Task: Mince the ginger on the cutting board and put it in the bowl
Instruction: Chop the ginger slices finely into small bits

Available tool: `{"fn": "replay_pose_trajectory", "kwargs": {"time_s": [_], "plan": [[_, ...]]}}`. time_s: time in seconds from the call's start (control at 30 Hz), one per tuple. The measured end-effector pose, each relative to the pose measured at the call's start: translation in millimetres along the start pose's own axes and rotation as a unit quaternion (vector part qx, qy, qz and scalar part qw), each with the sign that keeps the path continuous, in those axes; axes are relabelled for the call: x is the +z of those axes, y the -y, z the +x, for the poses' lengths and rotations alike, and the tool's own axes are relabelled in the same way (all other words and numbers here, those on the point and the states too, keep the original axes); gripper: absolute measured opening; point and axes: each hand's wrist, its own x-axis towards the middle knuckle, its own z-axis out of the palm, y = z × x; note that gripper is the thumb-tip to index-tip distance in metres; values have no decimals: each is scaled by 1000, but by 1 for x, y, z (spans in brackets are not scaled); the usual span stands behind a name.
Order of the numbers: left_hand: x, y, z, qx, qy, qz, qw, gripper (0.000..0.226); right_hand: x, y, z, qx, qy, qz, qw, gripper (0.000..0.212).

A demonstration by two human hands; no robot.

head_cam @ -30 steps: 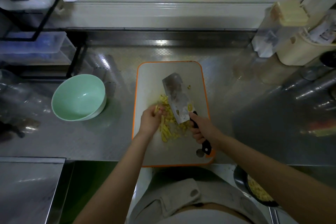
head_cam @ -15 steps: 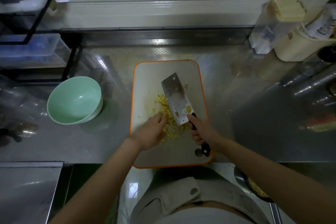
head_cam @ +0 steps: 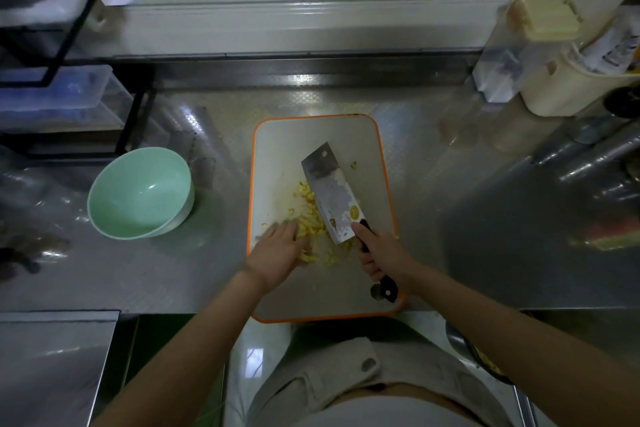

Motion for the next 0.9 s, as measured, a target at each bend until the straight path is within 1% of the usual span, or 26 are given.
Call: {"fn": "replay_pose_trajectory", "kwargs": {"time_s": [0.1,0.17,0.2,0.27,0.33,0.43,0.5,0.6,0.63,0.8,0.9], "plan": [[9,-3,-6,-20,-63,-24,998,34,1,-1,-1,-6,3,-1,1000,44],[7,-7,-9,-42,-69,-49,996,35,3,-1,0,-3,2,-6,1000,44],[8,-8,-9,-53,-60,-67,995,41,4,-1,0,-3,2,-10,1000,44],[10,-7,-8,-72,-45,-105,991,58,5,-2,0,-6,6,-17,1000,44],[6,-6,-8,-78,-48,-138,986,74,6,-1,-1,-9,9,-21,1000,44],[3,2,-6,-79,-51,-188,978,86,8,1,-2,-7,5,-20,1000,44],[2,5,-1,-59,-59,-183,980,79,9,1,-3,-4,3,-14,1000,44],[-1,4,7,-34,-78,-153,985,50,9,0,-5,-8,-1,-11,1000,43],[-3,3,10,-32,-81,-143,986,44,9,-1,-6,-8,-3,-10,1000,42],[-12,-2,25,-61,-69,-77,993,31,9,-4,-6,-4,-14,-14,1000,42],[-14,-2,29,-82,-52,-52,994,29,9,-7,-7,-9,-16,-21,1000,41]]}}
